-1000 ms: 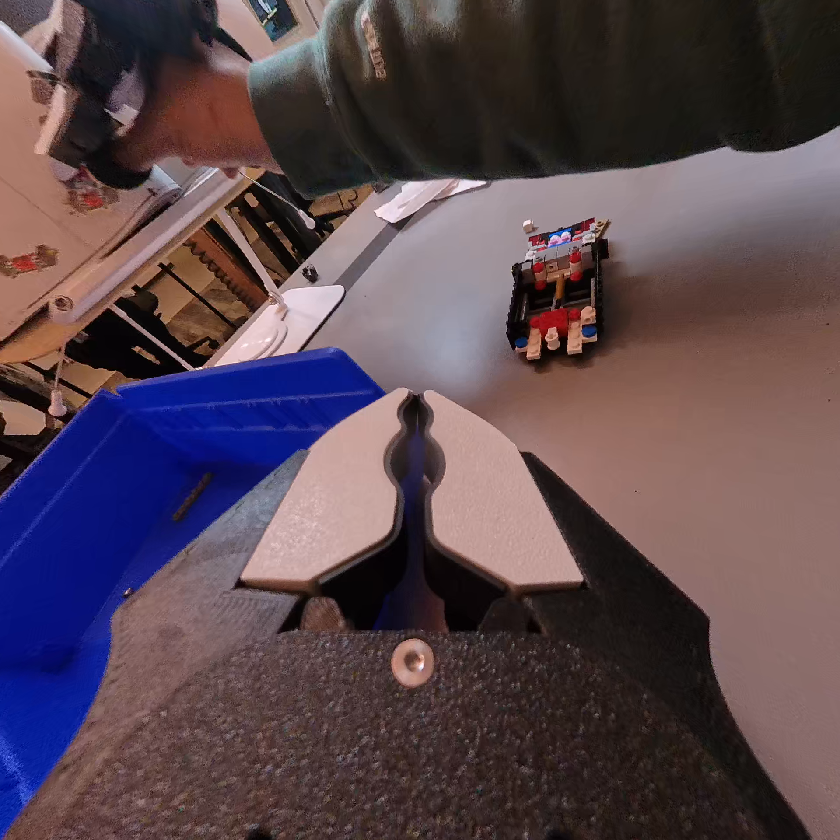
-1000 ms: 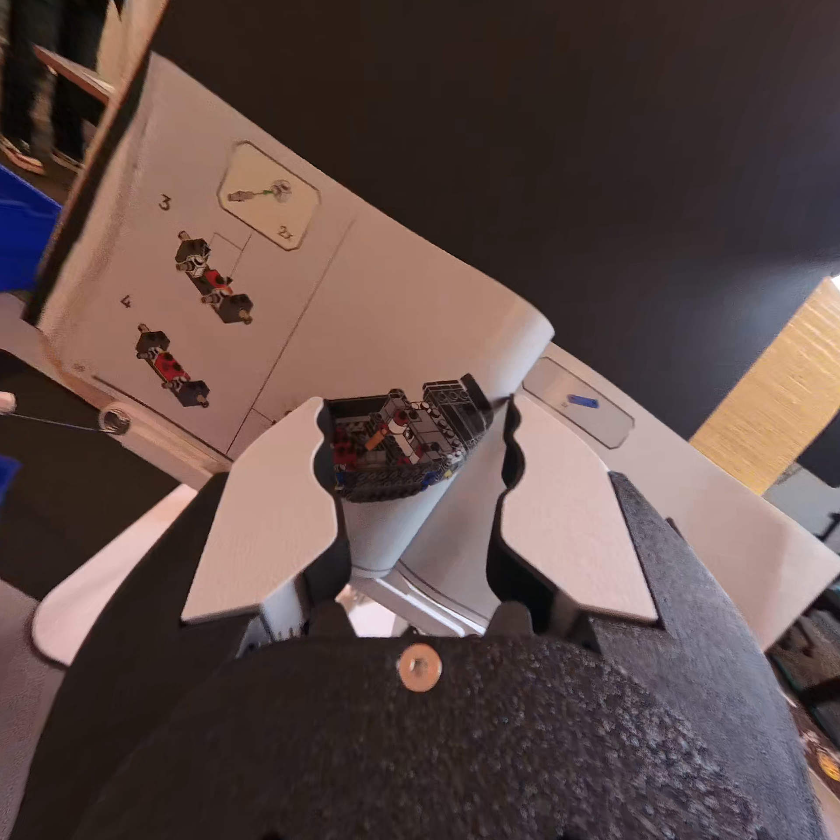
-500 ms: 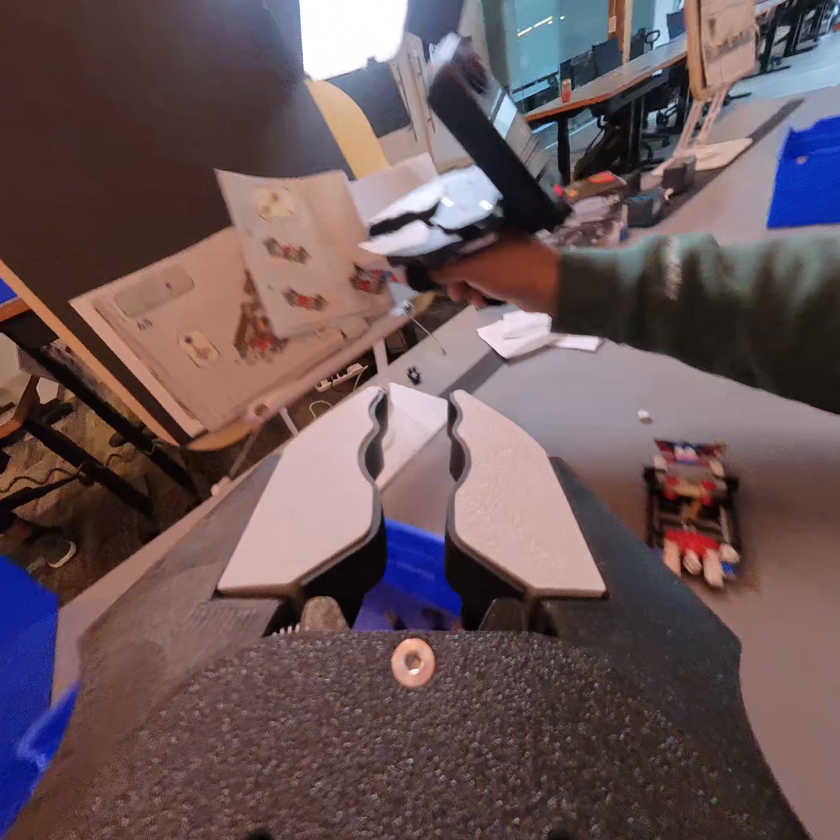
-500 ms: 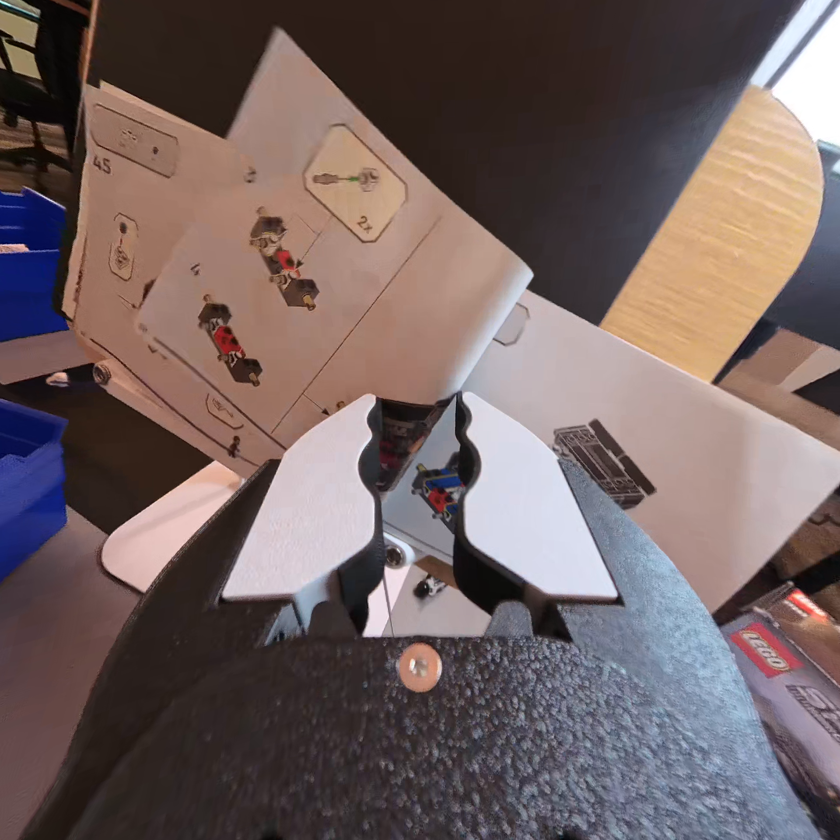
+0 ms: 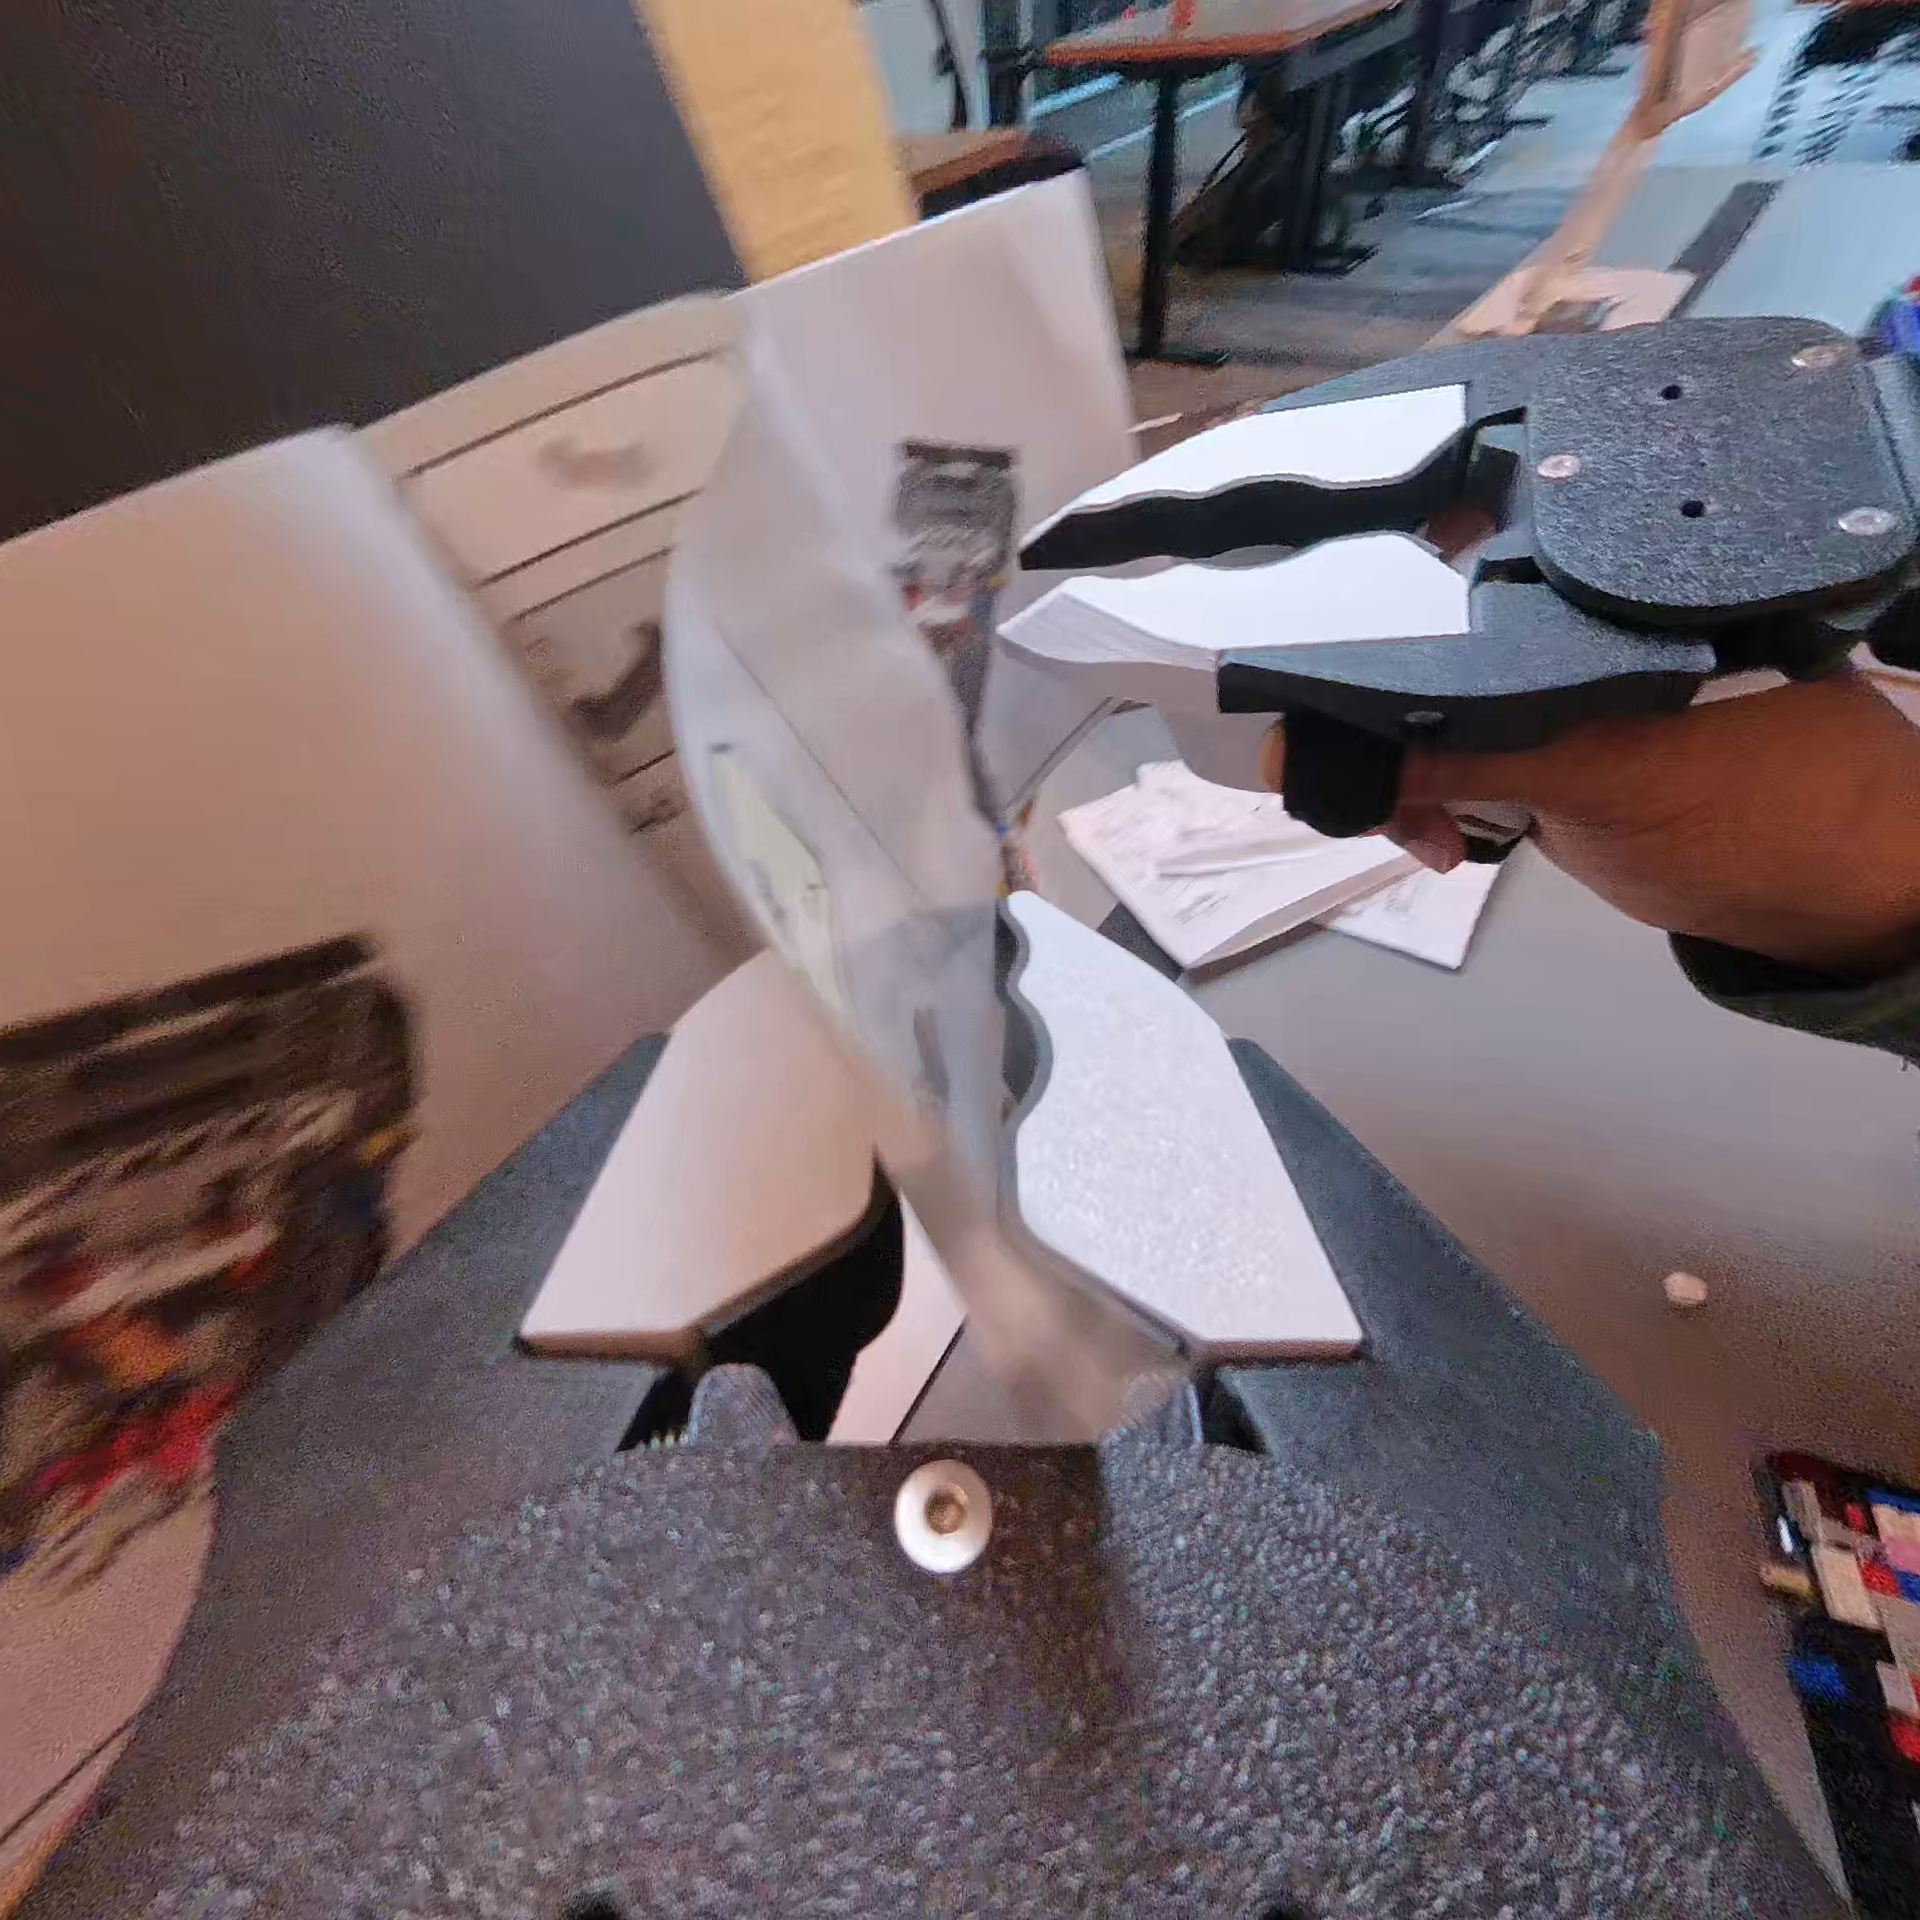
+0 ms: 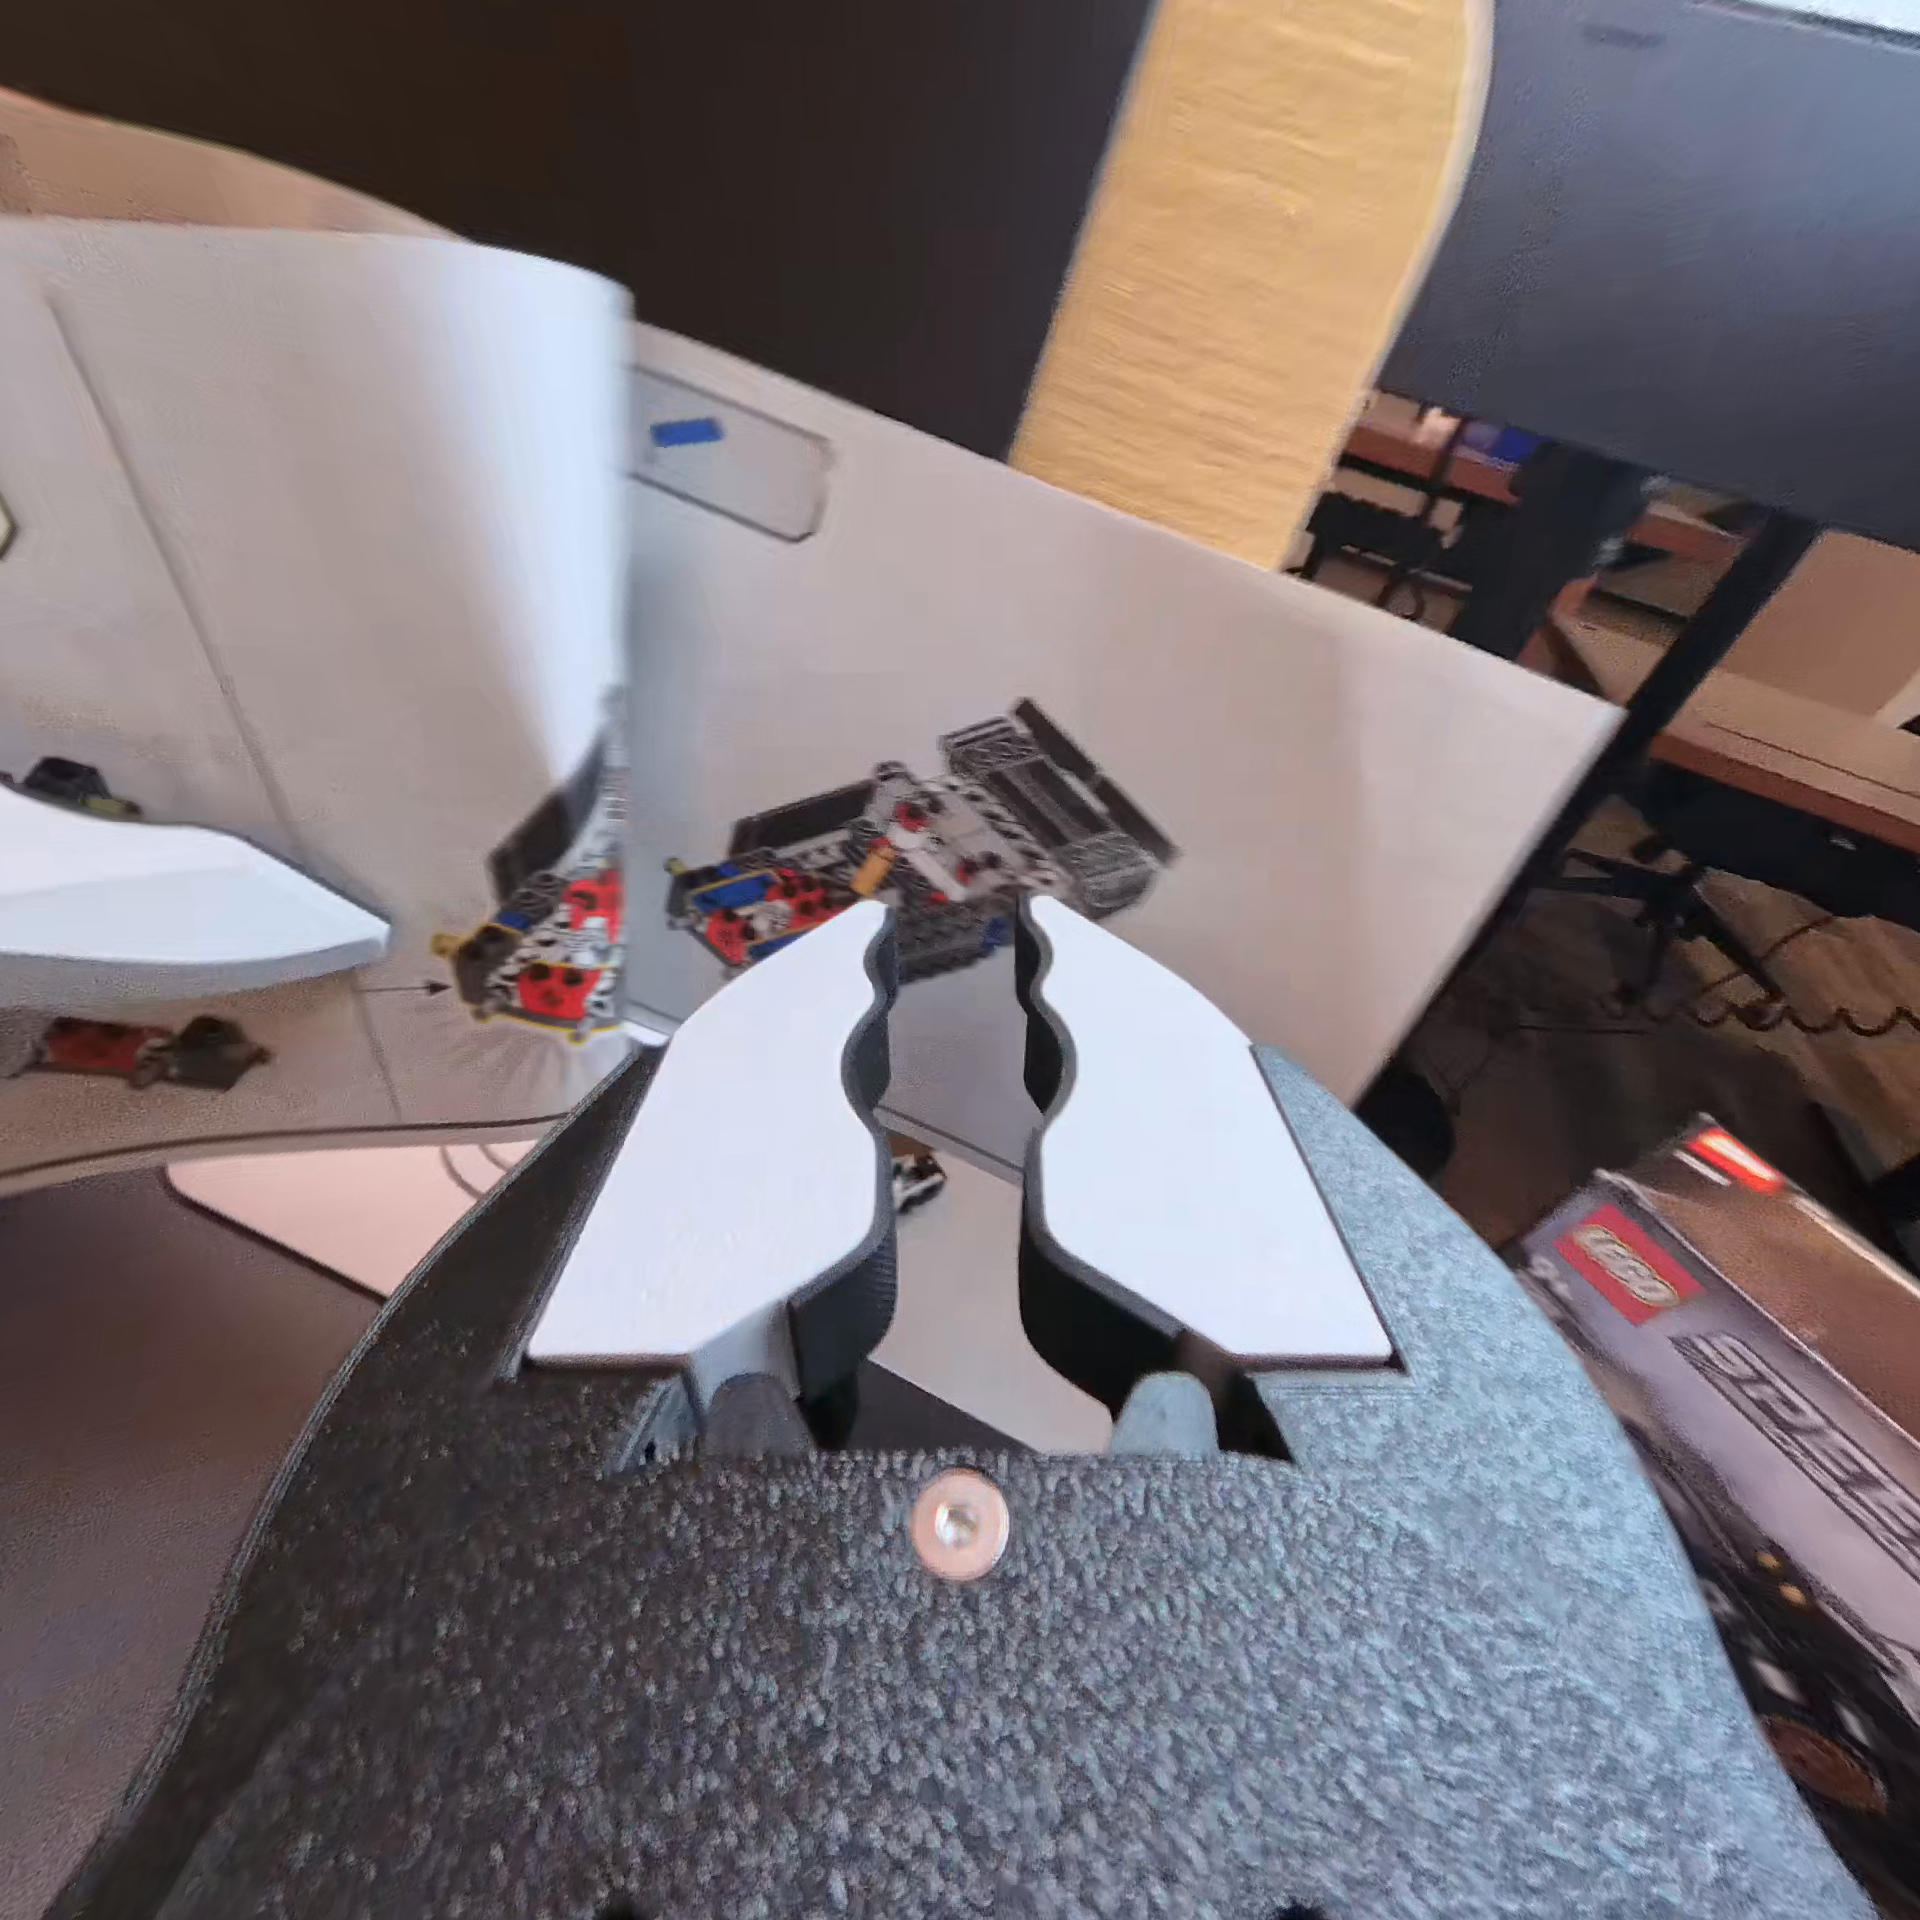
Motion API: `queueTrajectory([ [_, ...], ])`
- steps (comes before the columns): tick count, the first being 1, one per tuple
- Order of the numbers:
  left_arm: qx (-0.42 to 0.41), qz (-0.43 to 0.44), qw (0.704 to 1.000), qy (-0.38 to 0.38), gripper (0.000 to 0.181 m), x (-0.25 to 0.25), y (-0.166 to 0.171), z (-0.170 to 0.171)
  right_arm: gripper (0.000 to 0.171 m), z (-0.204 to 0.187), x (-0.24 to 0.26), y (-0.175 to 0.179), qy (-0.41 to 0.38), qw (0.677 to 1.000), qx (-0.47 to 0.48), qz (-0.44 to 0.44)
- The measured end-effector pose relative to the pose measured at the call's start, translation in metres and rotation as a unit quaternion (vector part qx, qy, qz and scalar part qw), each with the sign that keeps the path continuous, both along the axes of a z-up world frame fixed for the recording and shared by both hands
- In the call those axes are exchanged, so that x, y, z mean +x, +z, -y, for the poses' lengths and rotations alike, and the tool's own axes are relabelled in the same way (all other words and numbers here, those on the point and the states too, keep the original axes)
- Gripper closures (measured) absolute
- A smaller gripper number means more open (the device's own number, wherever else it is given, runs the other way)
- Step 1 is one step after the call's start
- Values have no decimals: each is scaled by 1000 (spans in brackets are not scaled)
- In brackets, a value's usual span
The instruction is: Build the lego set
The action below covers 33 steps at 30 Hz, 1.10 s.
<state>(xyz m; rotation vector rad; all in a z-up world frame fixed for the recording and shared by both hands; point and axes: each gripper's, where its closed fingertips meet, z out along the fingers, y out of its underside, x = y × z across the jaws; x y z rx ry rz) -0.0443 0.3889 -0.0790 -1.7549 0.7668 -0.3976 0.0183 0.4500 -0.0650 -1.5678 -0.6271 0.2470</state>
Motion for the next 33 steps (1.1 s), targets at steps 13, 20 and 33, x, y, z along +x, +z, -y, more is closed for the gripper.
queueTrajectory([
  [13,16,-2,987,-161,86,121,-23,19,141,80,22,102,77,988,107,-81],
  [20,-17,-30,986,-165,118,101,-50,38,144,51,-19,46,113,993,15,-8],
  [33,62,-51,996,-37,166,-15,-32,49,149,0,6,-37,-27,993,39,105],
])
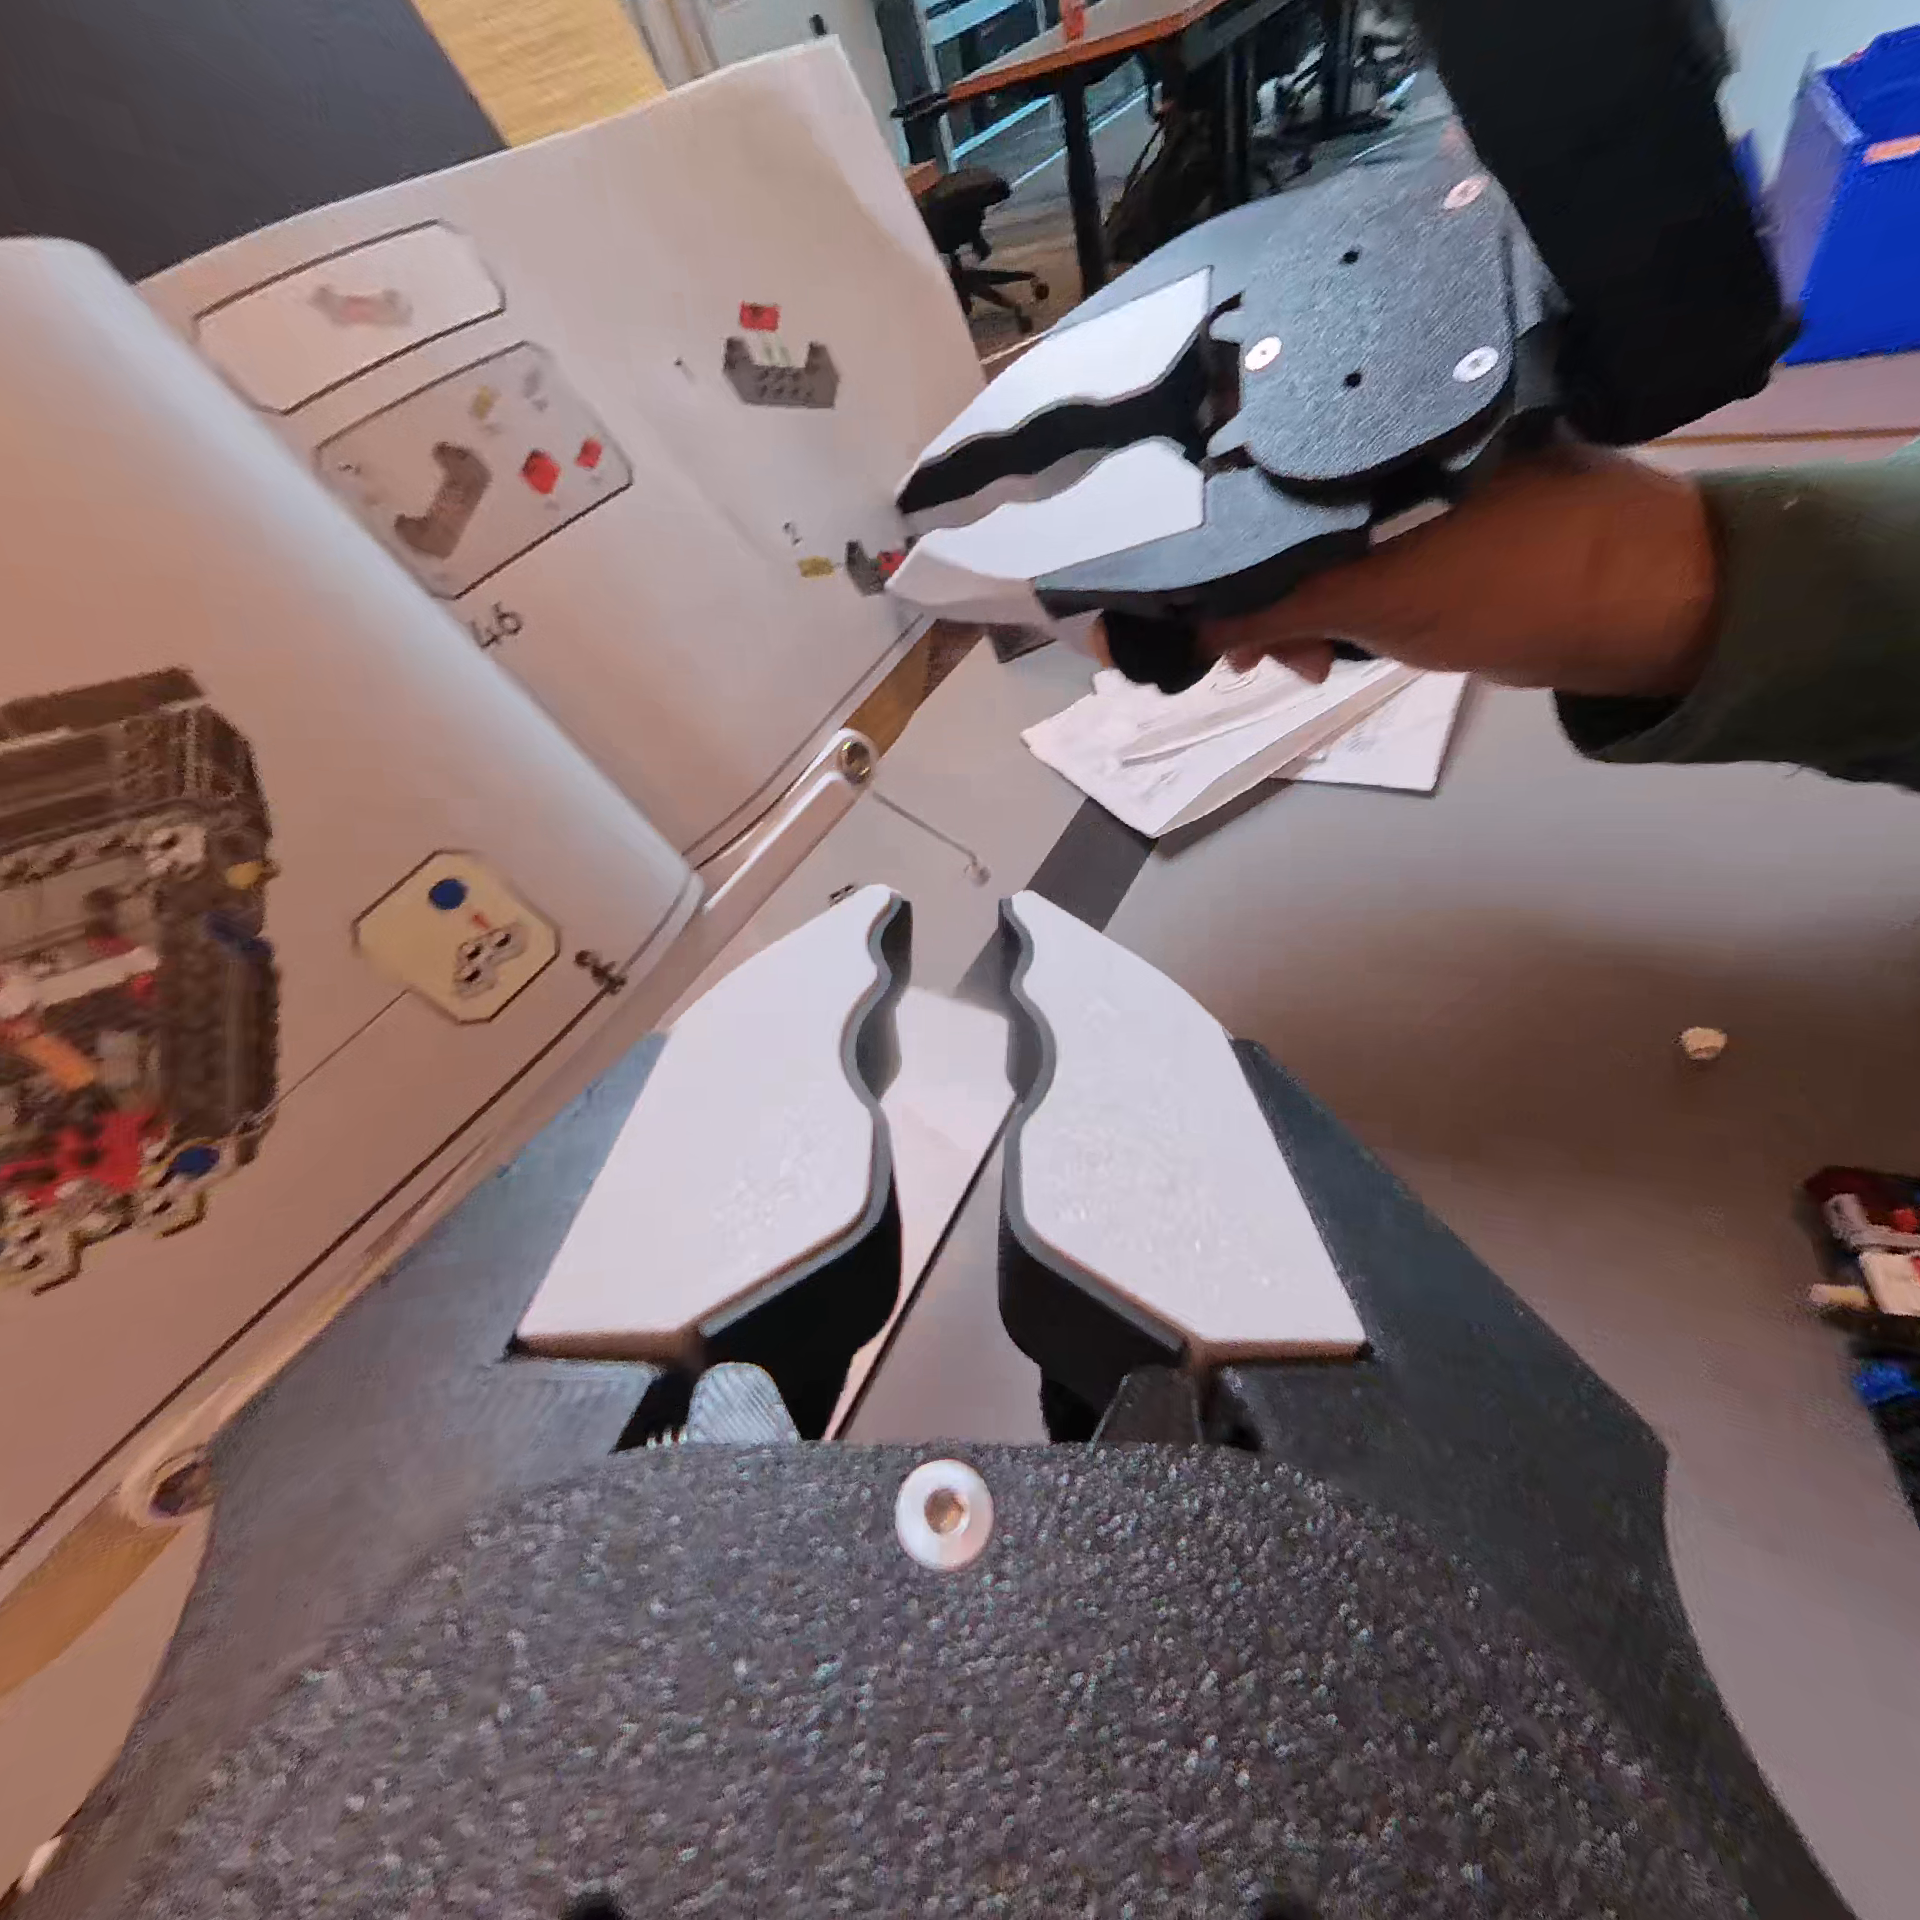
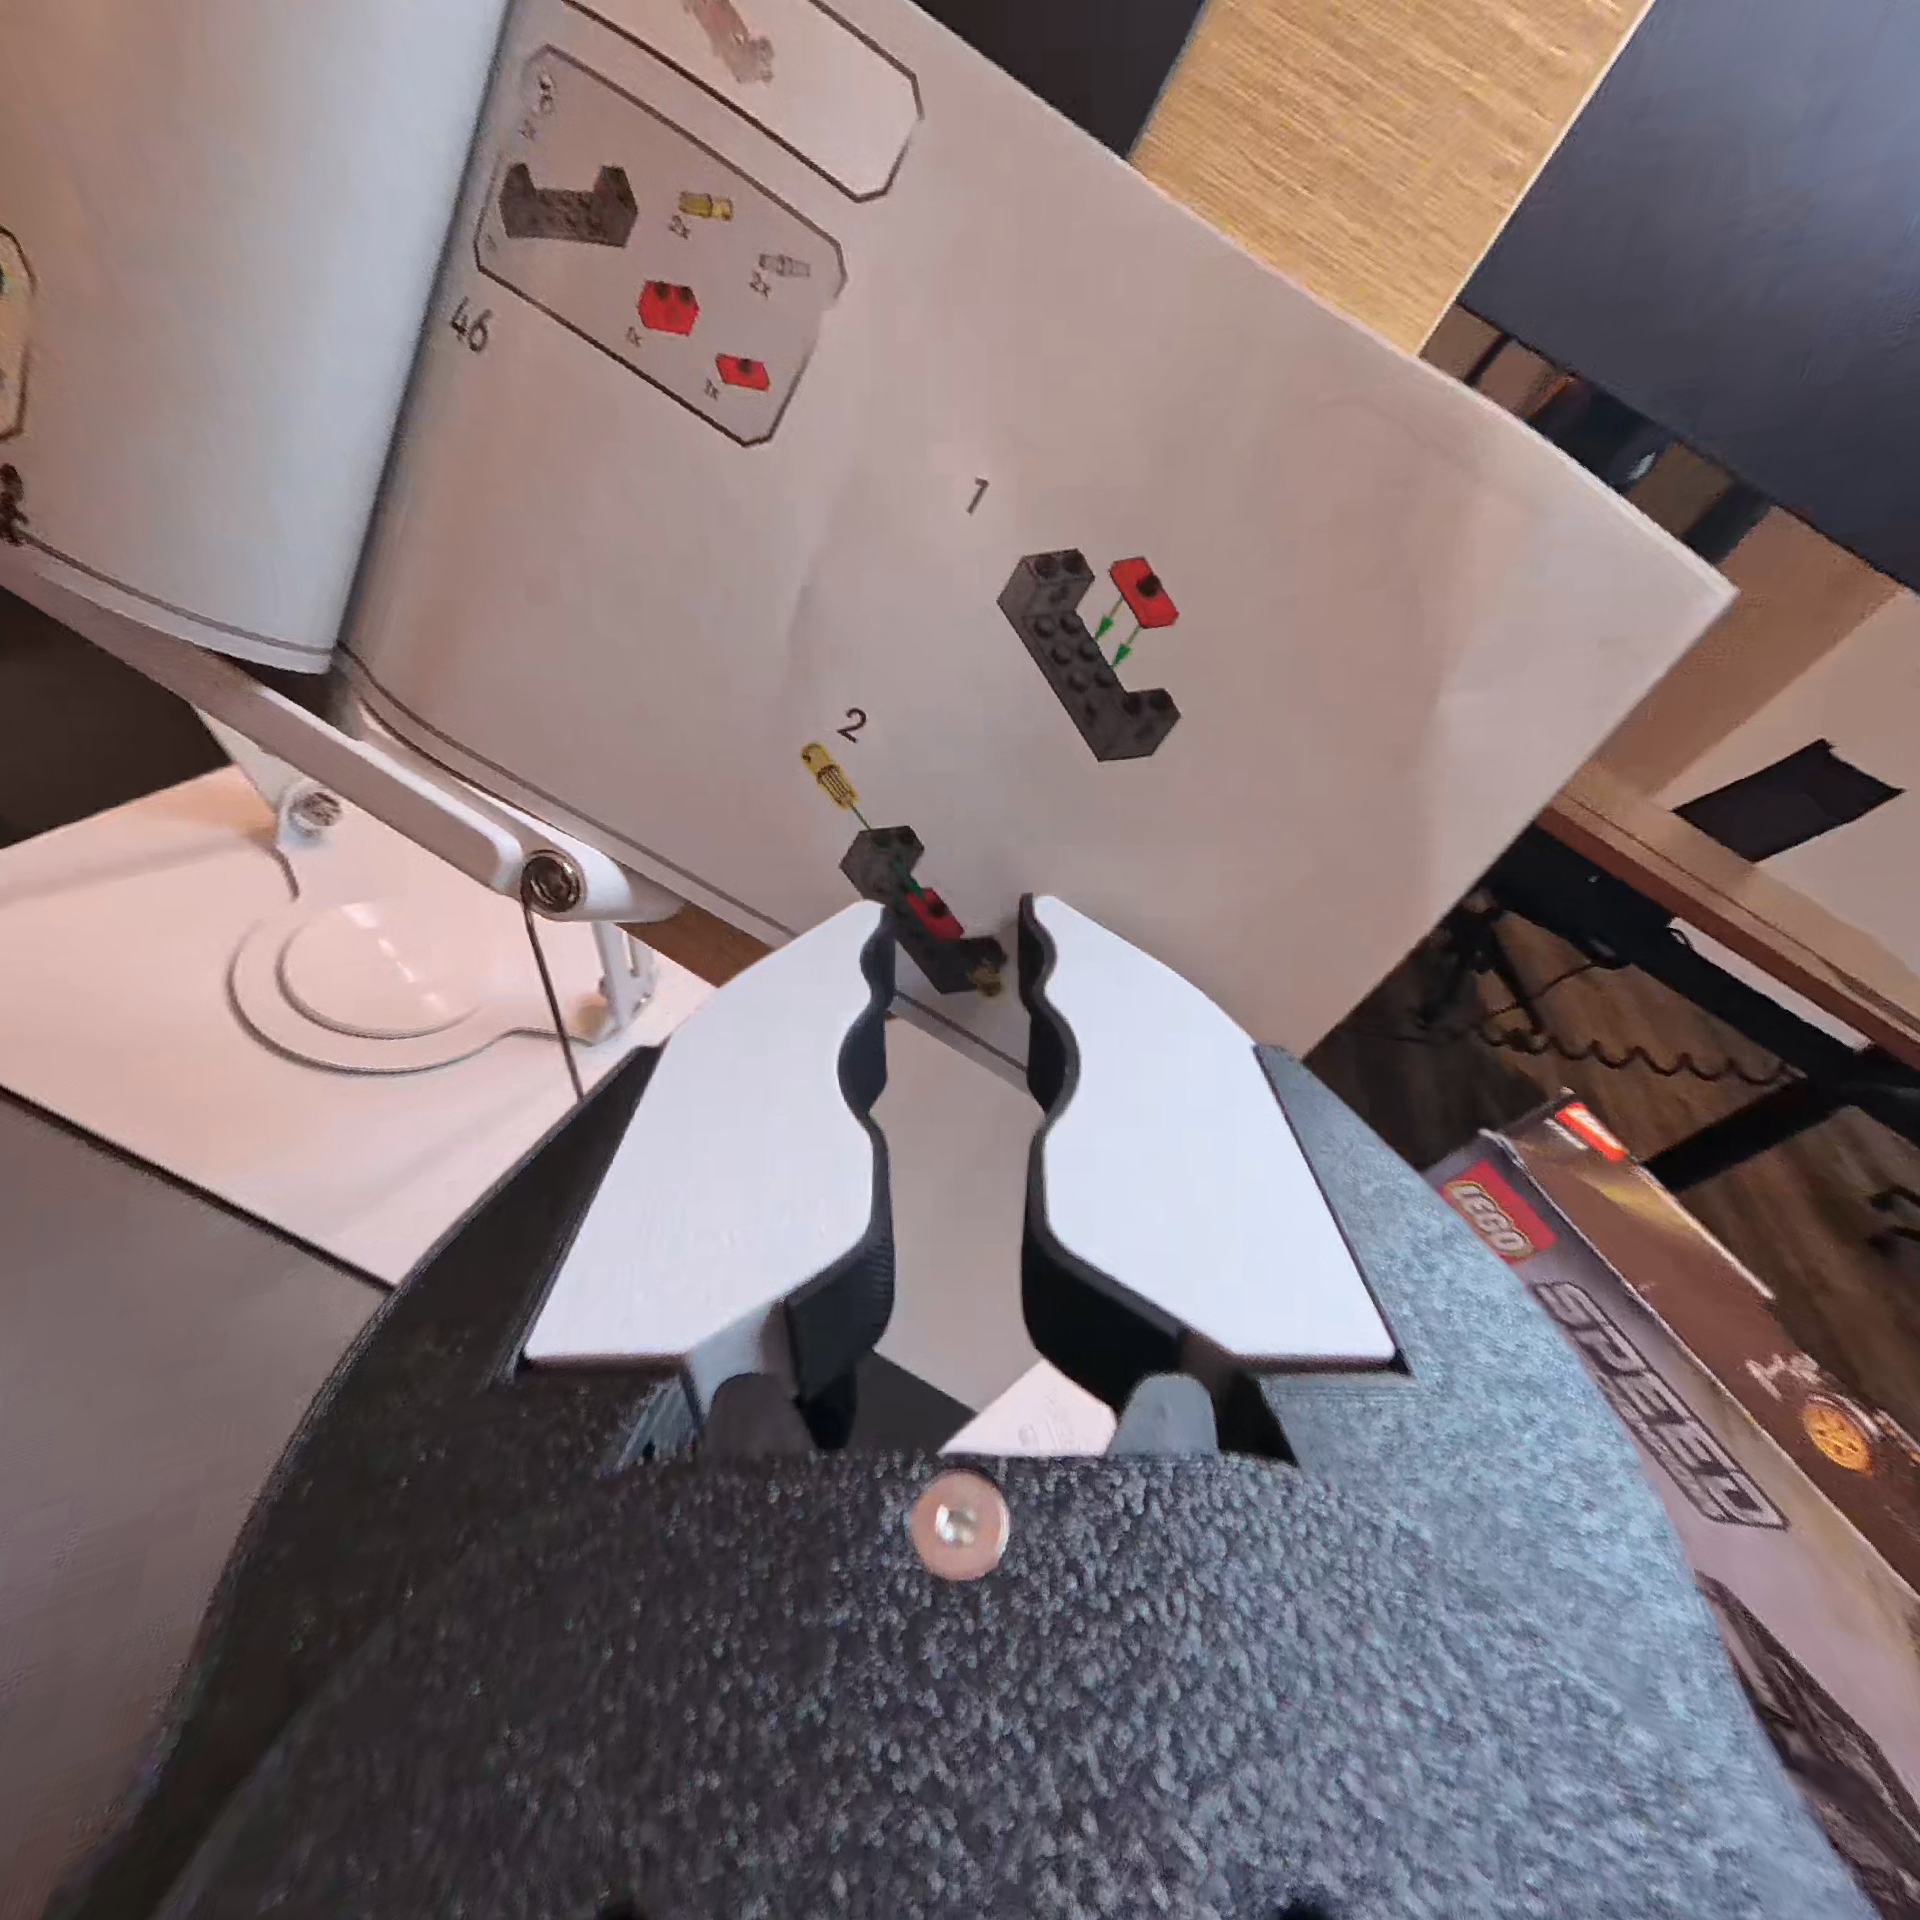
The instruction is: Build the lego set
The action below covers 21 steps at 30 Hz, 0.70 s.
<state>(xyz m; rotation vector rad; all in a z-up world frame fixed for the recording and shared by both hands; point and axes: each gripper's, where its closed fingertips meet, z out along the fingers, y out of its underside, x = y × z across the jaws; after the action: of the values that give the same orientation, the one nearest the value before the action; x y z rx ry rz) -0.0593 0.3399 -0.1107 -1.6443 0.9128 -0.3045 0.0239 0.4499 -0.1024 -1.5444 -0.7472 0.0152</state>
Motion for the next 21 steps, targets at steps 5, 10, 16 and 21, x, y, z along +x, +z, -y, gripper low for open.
queueTrajectory([
  [5,1,-4,1000,17,156,-3,-7,-5,143,-3,14,-8,-19,1000,-4,17],
  [10,19,-22,999,38,148,7,-8,-18,138,-3,26,-18,-34,999,-21,19],
  [16,43,-34,995,81,147,15,6,-44,136,7,32,-38,-35,998,-54,15],
  [21,37,-28,994,102,147,16,12,-57,136,28,22,-47,-7,998,-60,7],
])
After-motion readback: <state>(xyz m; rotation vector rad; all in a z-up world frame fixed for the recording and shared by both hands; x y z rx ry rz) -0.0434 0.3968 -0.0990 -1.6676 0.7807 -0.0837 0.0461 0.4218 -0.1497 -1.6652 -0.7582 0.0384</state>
